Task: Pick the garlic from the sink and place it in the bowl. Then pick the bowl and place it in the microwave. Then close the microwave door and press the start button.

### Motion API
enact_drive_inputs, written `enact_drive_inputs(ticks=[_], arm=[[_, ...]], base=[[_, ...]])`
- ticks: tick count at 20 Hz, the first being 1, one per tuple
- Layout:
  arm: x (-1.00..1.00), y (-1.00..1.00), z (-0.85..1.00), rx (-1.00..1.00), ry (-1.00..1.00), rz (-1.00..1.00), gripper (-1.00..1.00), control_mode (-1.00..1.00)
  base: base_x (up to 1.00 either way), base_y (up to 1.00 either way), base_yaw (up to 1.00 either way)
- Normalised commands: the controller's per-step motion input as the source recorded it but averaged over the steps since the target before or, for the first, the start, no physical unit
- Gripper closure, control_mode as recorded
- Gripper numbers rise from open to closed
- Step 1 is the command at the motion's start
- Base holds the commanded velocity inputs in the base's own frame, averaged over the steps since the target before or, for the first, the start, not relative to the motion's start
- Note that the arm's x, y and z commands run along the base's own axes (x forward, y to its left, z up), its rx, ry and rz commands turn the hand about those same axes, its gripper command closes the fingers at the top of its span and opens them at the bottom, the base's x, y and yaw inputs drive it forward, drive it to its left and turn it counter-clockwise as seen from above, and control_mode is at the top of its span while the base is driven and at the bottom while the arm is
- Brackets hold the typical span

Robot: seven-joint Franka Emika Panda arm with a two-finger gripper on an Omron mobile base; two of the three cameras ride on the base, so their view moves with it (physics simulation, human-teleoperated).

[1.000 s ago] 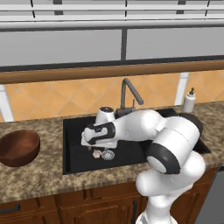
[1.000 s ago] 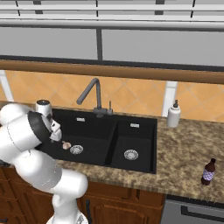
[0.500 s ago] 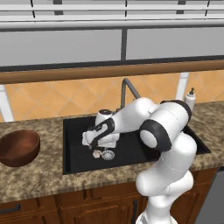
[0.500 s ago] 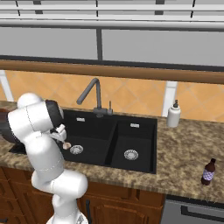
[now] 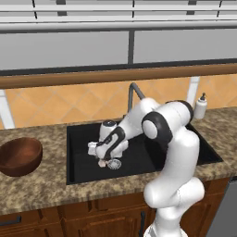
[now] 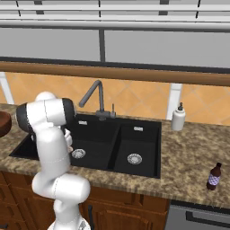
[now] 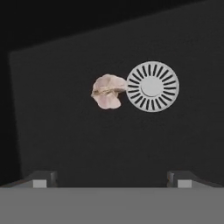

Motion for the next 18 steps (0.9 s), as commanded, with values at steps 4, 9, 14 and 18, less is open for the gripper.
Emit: enact_drive_inputs(ticks=[4, 9, 14, 18], arm=[[0.24, 0.26, -0.14, -0.13, 0.00, -0.18, -1.00, -1.00], [0.29, 0.02, -0.10, -0.03, -0.01, -0.09, -1.00, -1.00], [0.37, -0.01, -0.09, 0.00, 0.00, -0.01, -1.00, -1.00], [0.41, -0.01, -0.11, 0.00, 0.00, 0.00, -1.00, -1.00]], base=[[0.00, 0.00, 0.00], [0.00, 0.00, 0.00], [0.00, 0.00, 0.00], [0.00, 0.00, 0.00]])
